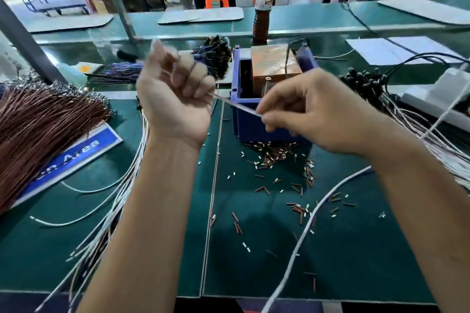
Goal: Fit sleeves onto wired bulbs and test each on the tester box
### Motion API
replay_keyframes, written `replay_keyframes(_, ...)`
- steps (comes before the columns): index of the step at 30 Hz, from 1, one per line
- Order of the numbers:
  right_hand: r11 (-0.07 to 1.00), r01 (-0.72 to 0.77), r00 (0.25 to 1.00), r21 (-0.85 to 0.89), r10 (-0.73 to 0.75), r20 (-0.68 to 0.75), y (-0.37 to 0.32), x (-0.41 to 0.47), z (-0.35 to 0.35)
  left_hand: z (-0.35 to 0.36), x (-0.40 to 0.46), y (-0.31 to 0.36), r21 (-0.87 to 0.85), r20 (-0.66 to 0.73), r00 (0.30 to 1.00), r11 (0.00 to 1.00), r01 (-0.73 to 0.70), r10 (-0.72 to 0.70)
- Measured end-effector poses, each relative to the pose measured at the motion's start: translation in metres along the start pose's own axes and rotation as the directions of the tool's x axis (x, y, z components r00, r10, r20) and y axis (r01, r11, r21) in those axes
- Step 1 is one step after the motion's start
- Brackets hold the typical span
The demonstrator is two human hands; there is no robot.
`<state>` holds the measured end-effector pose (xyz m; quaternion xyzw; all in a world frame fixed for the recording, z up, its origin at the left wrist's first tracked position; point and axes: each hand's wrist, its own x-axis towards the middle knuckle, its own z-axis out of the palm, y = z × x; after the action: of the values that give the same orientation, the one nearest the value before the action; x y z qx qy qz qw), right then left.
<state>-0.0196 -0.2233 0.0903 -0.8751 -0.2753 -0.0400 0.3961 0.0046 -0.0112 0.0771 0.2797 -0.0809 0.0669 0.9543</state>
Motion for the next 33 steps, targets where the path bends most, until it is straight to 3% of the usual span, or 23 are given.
replay_keyframes(2,0.999,-0.046,0.998,-0.028,0.047,0.031,0.015,-0.009,0.001,-0.012,-0.004,-0.008,0.062,0.042,0.998,0.997,0.047,-0.050)
replay_keyframes(6,0.996,-0.017,0.993,-0.091,0.006,-0.121,0.036,-0.021,0.007,-0.040,-0.022,-0.035,0.490,0.199,0.974,0.872,-0.004,-0.108)
replay_keyframes(8,0.993,0.019,0.980,-0.120,-0.042,-0.192,0.044,-0.026,0.014,-0.046,-0.024,-0.043,0.712,0.271,0.951,0.696,-0.093,-0.151)
replay_keyframes(10,0.982,0.069,0.964,-0.176,-0.111,-0.243,0.052,-0.030,0.024,-0.052,-0.025,-0.055,0.821,0.319,0.930,0.544,-0.173,-0.186)
replay_keyframes(13,0.971,0.119,0.932,-0.206,-0.181,-0.314,0.063,-0.036,0.039,-0.054,-0.025,-0.070,0.890,0.368,0.917,0.345,-0.299,-0.152)
replay_keyframes(15,0.973,0.133,0.909,-0.189,-0.195,-0.367,0.068,-0.040,0.046,-0.056,-0.026,-0.078,0.879,0.471,0.879,0.113,-0.462,-0.074)
replay_keyframes(17,0.975,0.138,0.884,-0.176,-0.201,-0.421,0.071,-0.041,0.050,-0.058,-0.028,-0.082,0.838,0.546,0.838,0.006,-0.546,-0.015)
replay_keyframes(25,0.993,0.097,0.852,-0.067,-0.117,-0.510,0.073,-0.042,0.054,-0.057,-0.029,-0.086,0.859,0.512,0.859,0.046,-0.511,-0.015)
replay_keyframes(29,0.989,0.097,0.845,0.108,-0.025,-0.534,0.075,-0.041,0.054,-0.056,-0.029,-0.085,0.880,0.462,0.884,0.163,-0.447,-0.072)
replay_keyframes(33,0.979,0.111,0.845,0.169,-0.003,-0.535,0.076,-0.042,0.053,-0.056,-0.029,-0.087,0.882,0.423,0.899,0.275,-0.382,-0.109)
